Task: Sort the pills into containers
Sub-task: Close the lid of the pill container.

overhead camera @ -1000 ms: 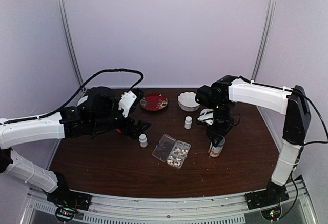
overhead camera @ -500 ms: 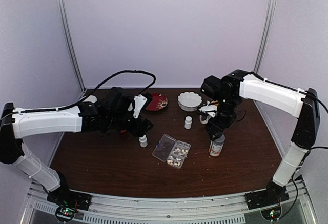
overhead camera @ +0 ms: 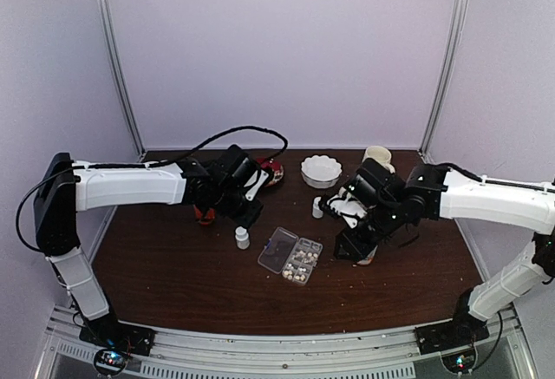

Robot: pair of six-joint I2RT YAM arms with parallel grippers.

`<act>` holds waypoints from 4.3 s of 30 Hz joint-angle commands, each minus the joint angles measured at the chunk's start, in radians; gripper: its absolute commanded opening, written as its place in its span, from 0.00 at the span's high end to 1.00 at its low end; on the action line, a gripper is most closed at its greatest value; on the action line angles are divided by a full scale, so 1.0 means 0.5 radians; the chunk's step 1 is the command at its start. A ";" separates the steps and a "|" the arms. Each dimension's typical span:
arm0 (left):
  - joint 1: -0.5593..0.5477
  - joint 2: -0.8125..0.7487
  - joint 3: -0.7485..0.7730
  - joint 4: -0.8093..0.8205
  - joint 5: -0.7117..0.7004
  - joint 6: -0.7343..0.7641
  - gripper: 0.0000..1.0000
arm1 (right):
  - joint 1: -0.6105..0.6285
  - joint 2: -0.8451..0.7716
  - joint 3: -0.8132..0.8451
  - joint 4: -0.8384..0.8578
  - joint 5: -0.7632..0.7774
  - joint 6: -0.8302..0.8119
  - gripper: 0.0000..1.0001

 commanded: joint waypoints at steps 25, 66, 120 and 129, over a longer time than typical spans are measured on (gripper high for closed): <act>0.192 0.692 0.628 -0.382 0.522 0.142 1.00 | 0.222 0.419 -0.616 1.241 0.273 0.909 1.00; 0.073 0.741 0.583 -0.155 1.513 -0.043 0.75 | 0.109 0.518 -0.820 1.710 0.081 0.917 1.00; -0.112 0.733 0.508 -0.181 0.897 -0.283 0.36 | 0.056 0.364 -0.726 1.429 0.229 0.798 1.00; -0.118 0.845 0.542 -0.163 0.937 -0.282 0.33 | 0.056 0.342 -0.755 1.506 0.198 0.809 1.00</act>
